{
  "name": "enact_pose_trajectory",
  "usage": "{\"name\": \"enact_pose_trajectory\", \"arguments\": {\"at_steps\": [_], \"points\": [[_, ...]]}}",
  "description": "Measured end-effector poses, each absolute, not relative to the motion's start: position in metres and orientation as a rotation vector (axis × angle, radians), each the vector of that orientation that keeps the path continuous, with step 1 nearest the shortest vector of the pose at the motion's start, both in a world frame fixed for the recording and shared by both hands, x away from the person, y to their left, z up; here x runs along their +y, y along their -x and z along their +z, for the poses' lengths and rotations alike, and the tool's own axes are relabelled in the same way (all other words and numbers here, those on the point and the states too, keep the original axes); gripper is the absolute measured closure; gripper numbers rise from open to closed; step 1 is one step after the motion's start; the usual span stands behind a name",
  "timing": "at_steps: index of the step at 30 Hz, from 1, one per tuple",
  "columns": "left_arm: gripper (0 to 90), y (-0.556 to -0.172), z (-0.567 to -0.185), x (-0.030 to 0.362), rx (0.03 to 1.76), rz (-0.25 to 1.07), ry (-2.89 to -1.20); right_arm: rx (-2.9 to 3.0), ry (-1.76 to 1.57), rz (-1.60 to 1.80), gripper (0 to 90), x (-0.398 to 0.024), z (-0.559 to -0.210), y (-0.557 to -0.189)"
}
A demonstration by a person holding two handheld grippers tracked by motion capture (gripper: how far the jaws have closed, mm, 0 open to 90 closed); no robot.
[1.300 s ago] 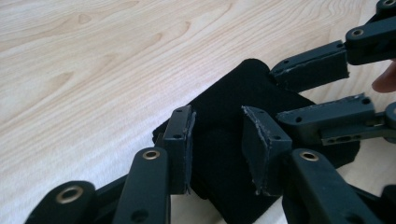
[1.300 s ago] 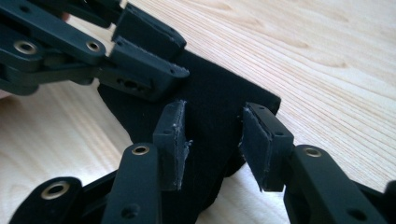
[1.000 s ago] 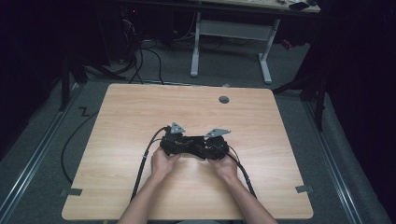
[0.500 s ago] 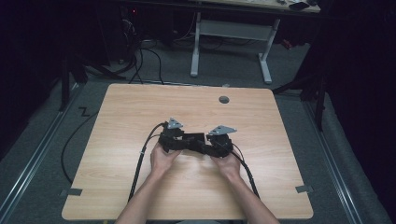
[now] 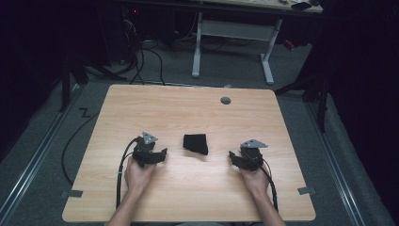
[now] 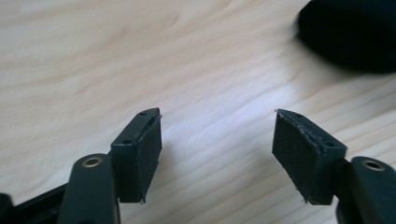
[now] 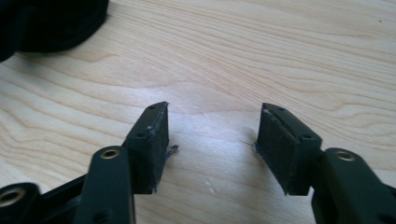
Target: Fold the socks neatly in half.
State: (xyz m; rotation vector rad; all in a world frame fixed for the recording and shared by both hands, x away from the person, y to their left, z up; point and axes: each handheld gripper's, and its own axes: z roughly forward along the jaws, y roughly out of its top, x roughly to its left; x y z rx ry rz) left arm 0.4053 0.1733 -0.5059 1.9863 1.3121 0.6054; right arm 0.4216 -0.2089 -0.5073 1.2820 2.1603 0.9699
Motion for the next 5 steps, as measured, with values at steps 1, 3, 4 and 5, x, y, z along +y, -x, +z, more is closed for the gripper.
{"name": "enact_pose_trajectory", "arguments": {"at_steps": [1,3,4,5], "points": [[28.0,-0.4035,-0.5082,0.1756,1.305,0.614,-1.964,2.157,-1.287,0.969,41.9,-0.2095,-0.5073,-0.4219],[28.4,-0.4024,-0.5082,0.1774,1.316,0.619,-1.958,2.156,-1.288,0.966,41.5,-0.2098,-0.5074,-0.4223],[28.4,-0.4022,-0.5081,0.1772,1.316,0.621,-1.962,2.156,-1.289,0.965,41.2,-0.2099,-0.5074,-0.4222],[28.3,-0.4021,-0.5082,0.1773,1.317,0.620,-1.961,2.155,-1.290,0.965,40.8,-0.2099,-0.5074,-0.4222]]}}
